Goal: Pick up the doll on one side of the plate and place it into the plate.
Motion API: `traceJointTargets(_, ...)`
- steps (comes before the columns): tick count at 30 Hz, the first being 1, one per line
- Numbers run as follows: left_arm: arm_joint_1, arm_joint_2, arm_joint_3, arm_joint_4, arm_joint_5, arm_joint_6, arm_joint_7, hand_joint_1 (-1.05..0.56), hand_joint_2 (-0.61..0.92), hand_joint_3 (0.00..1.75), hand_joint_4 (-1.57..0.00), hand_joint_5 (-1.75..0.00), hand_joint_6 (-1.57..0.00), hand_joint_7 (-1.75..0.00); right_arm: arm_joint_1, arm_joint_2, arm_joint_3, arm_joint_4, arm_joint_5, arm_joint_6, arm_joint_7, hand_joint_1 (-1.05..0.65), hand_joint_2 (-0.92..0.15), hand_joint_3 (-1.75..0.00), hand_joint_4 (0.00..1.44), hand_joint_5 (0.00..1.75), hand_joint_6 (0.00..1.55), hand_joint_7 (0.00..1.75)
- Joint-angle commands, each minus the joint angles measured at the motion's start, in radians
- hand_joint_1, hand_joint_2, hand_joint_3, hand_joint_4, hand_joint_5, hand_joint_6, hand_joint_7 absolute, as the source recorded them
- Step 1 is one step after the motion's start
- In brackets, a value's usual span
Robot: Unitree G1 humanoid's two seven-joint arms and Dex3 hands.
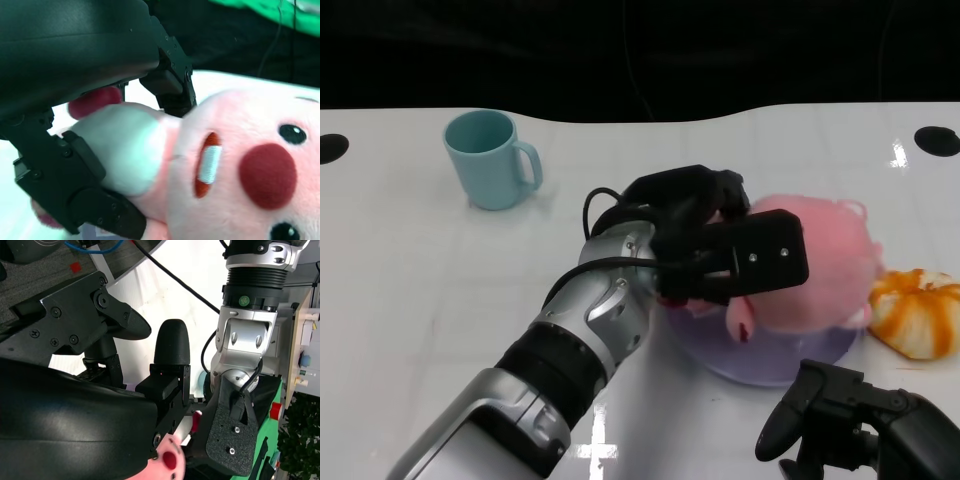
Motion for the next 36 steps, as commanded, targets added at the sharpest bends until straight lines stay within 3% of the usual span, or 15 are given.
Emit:
traceJointTargets(1,-0.020,0.025,-0.021,-0.030,0.004,-0.009,-0.060,-0.61,0.92,0.19,-0.30,-0.54,-0.46,-0.02,0.002,-0.004,-0.002,-0.012,0.008,0.008,-0.003,-0.16,-0.61,-1.00,0.62,1.68,0.56,1.37)
traceJointTargets(5,-0.004,0.052,-0.048,-0.063,0.016,-0.051,-0.079,-0.94,0.92,0.29,-0.03,-0.18,-0.15,-0.01,0.000,-0.007,-0.007,-0.009,0.007,0.005,0.000,-0.17,-0.60,-1.00,0.62,1.67,0.56,1.37)
traceJointTargets(8,-0.003,0.061,-0.061,-0.075,0.022,-0.051,-0.087,-1.03,0.92,0.36,0.00,-0.02,-0.03,-0.01,-0.002,-0.007,-0.011,-0.005,0.011,0.002,0.002,-0.17,-0.60,-1.00,0.63,1.68,0.56,1.36)
traceJointTargets(16,0.001,0.107,-0.083,-0.185,0.047,0.001,-0.182,-1.05,0.92,0.40,0.00,0.00,0.00,0.00,-0.011,-0.010,-0.015,0.010,0.010,-0.007,0.007,-0.16,-0.59,-1.02,0.63,1.68,0.56,1.37)
traceJointTargets(25,0.160,0.216,-0.017,-0.483,-0.006,-0.008,-0.226,-1.04,0.92,0.41,-0.01,-0.01,-0.02,-0.01,-0.002,-0.008,-0.033,0.010,0.024,-0.012,0.013,-0.15,-0.59,-1.04,0.62,1.68,0.56,1.37)
traceJointTargets(30,0.272,0.256,0.063,-0.629,-0.093,-0.044,-0.228,-0.80,0.92,0.34,-0.22,-0.15,-0.19,-0.10,-0.005,-0.012,-0.039,0.018,0.024,-0.016,0.018,-0.16,-0.60,-1.03,0.62,1.69,0.55,1.37)
traceJointTargets(33,0.324,0.258,0.106,-0.682,-0.146,-0.055,-0.223,-0.67,0.92,0.32,-0.12,-0.66,-0.28,-0.16,-0.006,-0.014,-0.041,0.022,0.024,-0.017,0.020,-0.15,-0.60,-1.03,0.62,1.69,0.55,1.38)
traceJointTargets(36,0.402,0.246,0.172,-0.742,-0.233,-0.088,-0.198,-0.46,0.92,0.23,-0.33,-0.89,-0.48,-0.27,-0.005,-0.014,-0.045,0.024,0.029,-0.020,0.024,-0.15,-0.60,-1.02,0.62,1.69,0.55,1.38)
